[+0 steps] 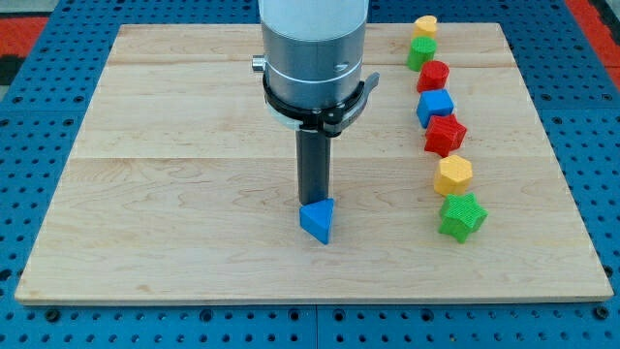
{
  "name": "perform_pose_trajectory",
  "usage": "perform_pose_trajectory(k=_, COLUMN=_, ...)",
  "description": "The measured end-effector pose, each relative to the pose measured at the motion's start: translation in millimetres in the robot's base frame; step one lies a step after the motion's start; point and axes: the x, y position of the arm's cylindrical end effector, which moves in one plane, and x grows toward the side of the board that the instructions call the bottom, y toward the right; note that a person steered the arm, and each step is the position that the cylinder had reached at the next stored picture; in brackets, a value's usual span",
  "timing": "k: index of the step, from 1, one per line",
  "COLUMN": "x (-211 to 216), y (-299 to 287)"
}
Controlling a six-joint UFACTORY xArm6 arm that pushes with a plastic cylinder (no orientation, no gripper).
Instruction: Push blue triangle to the bottom center
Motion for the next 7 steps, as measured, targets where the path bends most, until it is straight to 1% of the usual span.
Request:
perform_pose_trajectory(k=3, x=9.4, y=0.0)
perform_pose_trajectory(k=5, x=23.9, y=-17.0)
perform_pose_trajectory(k=7, x=59.0, y=4.2)
